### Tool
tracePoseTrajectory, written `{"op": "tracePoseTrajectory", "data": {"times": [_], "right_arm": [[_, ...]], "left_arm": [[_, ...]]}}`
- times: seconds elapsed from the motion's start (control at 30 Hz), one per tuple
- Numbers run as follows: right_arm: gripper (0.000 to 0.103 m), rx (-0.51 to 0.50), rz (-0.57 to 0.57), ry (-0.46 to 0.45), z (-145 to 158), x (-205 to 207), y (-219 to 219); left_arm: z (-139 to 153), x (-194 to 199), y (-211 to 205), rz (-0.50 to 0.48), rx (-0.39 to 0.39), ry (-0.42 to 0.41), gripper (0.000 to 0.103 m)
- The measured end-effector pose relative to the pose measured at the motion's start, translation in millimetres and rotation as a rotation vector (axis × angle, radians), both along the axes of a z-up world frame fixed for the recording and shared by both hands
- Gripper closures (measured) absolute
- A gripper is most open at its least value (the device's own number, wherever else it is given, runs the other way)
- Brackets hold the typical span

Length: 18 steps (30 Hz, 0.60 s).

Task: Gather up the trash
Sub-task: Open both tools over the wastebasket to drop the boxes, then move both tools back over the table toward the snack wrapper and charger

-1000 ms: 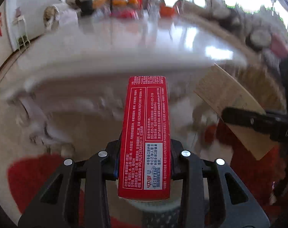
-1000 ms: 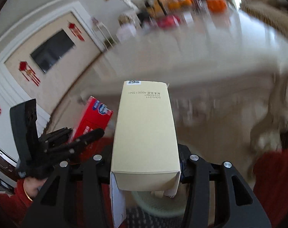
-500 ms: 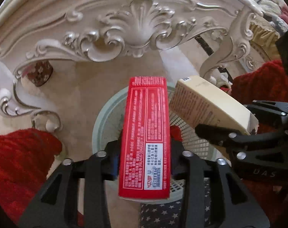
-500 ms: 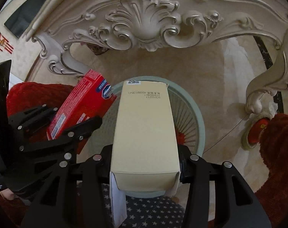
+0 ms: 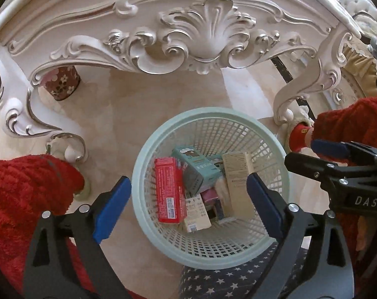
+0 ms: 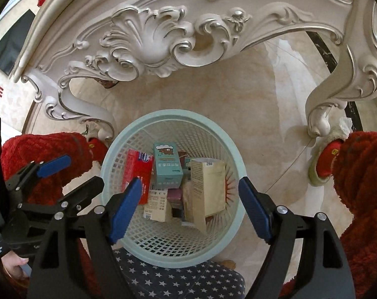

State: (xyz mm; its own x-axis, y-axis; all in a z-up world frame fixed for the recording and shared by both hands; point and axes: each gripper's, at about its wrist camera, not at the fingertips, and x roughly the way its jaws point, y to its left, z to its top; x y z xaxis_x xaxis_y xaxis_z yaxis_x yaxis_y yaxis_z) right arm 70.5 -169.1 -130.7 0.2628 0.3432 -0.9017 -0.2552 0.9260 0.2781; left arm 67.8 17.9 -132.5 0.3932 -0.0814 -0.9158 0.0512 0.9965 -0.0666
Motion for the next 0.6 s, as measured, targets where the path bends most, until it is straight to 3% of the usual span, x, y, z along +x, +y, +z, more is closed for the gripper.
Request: {"op": "tracePoseTrajectory", "data": {"times": [0.2, 0.27, 0.4, 0.53, 0.6], "right_arm": [[0.027, -0.007, -0.008, 0.001, -2, 0, -3], [0.027, -0.005, -0.013, 0.001, -2, 0, -3], [0.027, 0.017, -0.01, -0.02, 5, -2, -3], [0.027, 0.07, 0.01, -0.133, 33, -13, -4], [0.027, 0.1, 0.017, -0.232, 58, -21, -8]], "left_arm": [[-3, -1, -6, -0.028, 0.004, 0.009, 0.012], [-6, 0, -7, -0.037, -0.001, 0.019, 0.007], [-10, 0, -7, -0.05, -0.047, 0.047, 0.007], [4, -8, -8, -0.071, -0.078, -0.015, 0.007], [18, -14, -7, -0.079, -0.104, -0.07, 0.007]]}}
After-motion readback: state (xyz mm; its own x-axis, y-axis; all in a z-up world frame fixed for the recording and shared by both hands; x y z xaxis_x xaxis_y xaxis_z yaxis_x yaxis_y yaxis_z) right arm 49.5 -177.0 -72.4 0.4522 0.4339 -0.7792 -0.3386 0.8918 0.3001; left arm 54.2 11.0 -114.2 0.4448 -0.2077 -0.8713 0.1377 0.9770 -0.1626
